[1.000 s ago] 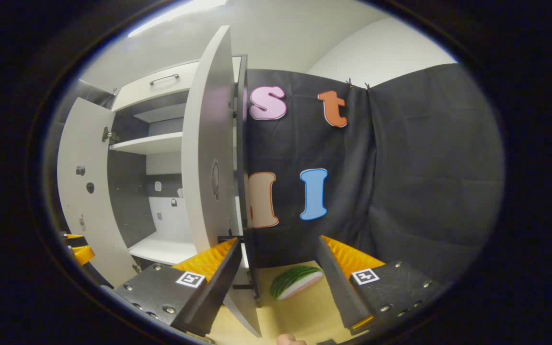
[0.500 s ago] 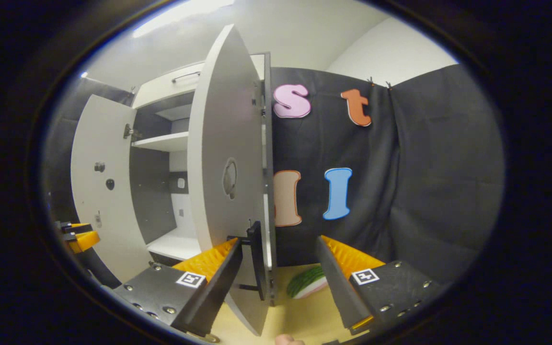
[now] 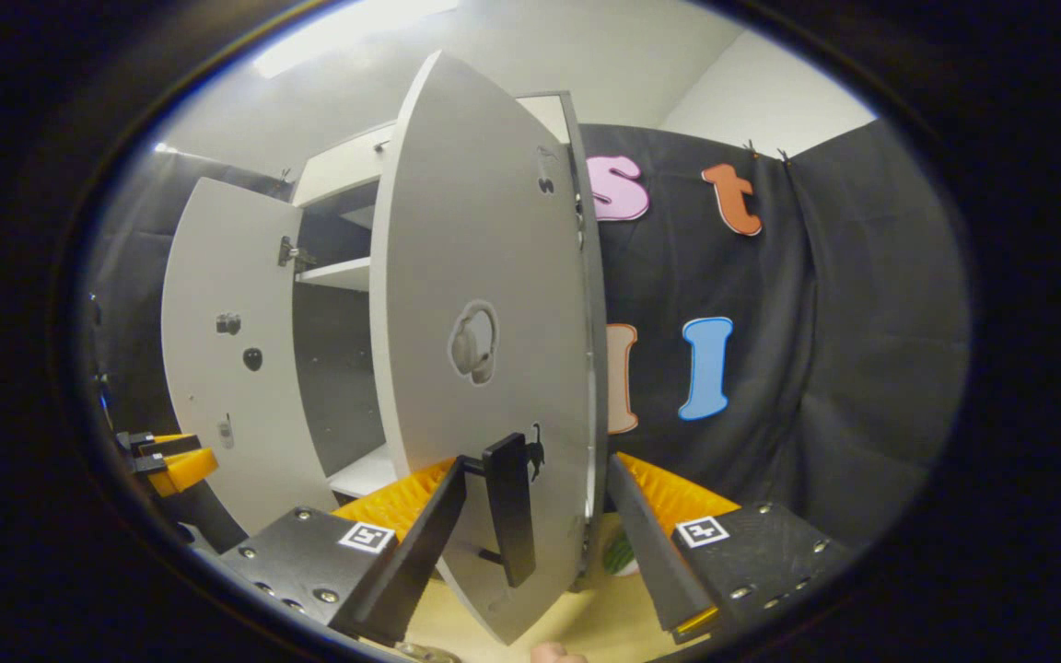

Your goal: Grasp the bottle in the cabinet with the left hand and place it on the coaster, then close the right door with the right hand and the left door with the left hand.

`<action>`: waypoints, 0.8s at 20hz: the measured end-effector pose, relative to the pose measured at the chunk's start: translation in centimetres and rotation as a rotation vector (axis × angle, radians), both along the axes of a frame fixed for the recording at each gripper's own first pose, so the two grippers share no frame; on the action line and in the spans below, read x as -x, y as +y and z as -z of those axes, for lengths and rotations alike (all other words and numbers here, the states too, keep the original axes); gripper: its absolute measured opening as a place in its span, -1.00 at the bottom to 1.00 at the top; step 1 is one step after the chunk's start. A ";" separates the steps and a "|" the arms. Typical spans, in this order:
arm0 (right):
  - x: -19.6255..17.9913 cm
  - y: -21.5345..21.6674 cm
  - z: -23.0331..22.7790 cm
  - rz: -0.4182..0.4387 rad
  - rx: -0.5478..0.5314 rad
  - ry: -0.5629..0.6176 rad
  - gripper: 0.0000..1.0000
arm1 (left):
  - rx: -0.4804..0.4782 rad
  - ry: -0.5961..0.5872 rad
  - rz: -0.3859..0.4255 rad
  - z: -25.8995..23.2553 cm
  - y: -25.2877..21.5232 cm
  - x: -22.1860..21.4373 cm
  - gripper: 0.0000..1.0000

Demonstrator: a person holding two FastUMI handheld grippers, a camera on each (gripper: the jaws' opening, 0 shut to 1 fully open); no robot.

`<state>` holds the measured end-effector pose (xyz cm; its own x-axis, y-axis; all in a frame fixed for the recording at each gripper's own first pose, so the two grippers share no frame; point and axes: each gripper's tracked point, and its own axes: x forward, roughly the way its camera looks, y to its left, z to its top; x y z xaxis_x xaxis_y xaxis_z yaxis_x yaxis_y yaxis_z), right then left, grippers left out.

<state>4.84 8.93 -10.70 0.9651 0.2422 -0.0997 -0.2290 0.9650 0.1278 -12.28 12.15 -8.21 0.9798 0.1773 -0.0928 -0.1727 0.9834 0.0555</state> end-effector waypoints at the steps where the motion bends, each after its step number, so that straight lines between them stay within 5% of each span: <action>1: -0.1 0.7 0.0 -0.008 -0.004 -0.001 0.91 | 0.004 0.002 -0.011 0.2 0.4 0.1 0.56; 16: -1.9 9.5 -1.5 -0.143 -0.157 0.003 0.91 | 0.011 0.004 -0.173 0.1 6.7 3.6 0.56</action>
